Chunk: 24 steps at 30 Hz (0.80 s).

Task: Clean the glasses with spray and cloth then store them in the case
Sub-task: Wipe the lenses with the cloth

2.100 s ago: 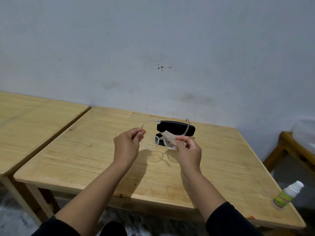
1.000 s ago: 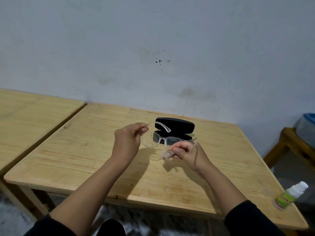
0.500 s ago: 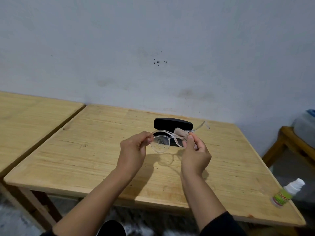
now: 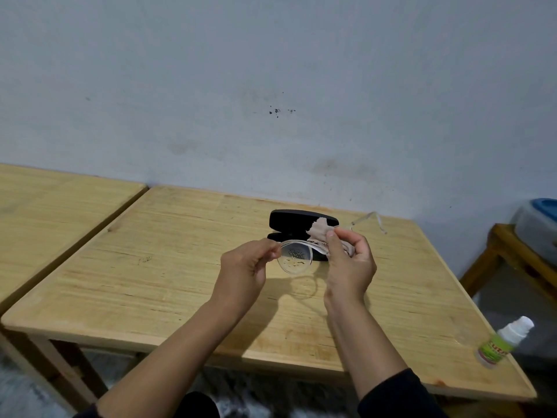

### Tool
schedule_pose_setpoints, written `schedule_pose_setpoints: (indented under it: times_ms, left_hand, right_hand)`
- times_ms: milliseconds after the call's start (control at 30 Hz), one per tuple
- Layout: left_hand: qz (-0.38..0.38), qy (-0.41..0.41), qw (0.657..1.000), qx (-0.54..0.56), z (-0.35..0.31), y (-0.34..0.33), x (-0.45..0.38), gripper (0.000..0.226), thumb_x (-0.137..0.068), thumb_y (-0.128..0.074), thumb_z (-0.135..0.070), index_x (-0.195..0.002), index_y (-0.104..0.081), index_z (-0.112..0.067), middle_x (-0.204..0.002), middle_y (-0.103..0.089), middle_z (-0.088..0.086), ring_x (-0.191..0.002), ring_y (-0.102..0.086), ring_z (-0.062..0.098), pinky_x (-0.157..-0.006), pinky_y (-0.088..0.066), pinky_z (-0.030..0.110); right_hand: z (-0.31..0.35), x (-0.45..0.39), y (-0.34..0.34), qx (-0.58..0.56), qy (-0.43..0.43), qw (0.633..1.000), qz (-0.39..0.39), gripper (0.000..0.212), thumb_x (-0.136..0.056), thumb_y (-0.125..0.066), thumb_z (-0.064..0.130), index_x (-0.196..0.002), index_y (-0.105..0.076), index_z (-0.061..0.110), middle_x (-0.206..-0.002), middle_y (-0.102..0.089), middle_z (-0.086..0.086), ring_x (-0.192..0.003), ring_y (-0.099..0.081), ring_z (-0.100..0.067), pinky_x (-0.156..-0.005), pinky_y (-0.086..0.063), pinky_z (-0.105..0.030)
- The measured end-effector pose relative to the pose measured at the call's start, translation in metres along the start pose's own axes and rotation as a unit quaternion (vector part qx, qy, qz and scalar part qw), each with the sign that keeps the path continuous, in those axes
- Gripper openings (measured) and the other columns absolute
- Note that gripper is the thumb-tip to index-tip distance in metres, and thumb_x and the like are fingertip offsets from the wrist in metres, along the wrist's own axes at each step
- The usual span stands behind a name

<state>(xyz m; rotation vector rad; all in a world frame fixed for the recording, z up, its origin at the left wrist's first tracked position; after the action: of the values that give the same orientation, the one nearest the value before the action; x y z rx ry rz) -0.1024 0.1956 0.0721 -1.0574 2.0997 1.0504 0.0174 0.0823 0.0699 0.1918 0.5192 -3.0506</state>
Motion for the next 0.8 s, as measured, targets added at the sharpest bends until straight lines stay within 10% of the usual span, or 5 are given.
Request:
schedule_pose_setpoints:
  times_ms: [567,800]
  left_hand:
    - [-0.019,0.041,0.999,-0.025,0.022,0.019,-0.015,0.022,-0.079,-0.048,-0.004,-0.079,-0.062,-0.020,-0.067,-0.068,0.005,-0.069,-0.062,0.014,-0.061,-0.050,0.025]
    - [-0.023,0.048,0.998,-0.037,0.026,0.027,-0.022,0.031,-0.076,-0.050,0.008,-0.080,-0.063,-0.019,-0.069,-0.068,0.000,-0.077,-0.063,-0.001,-0.066,-0.045,0.010]
  right_hand:
    - [0.001,-0.015,0.004,0.177,-0.074,0.911,0.365,0.017,-0.078,-0.069,0.000,-0.070,-0.068,0.014,-0.085,-0.070,-0.010,-0.075,-0.069,-0.020,-0.076,-0.058,-0.032]
    - [0.007,-0.015,0.006,0.193,-0.045,0.892,0.405,0.015,-0.076,-0.070,0.000,-0.068,-0.070,0.012,-0.070,-0.068,0.002,-0.068,-0.065,-0.010,-0.067,-0.057,-0.025]
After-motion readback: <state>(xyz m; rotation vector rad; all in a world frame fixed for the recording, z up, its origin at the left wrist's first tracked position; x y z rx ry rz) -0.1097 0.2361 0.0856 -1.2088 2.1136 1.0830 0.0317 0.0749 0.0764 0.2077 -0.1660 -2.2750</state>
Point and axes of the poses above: each hand's wrist, its own x-axis away from the middle knuckle, its own y-axis out of the back of the hand, z = x × y, the point moved 3 cm from there along -x, towards the middle knuckle
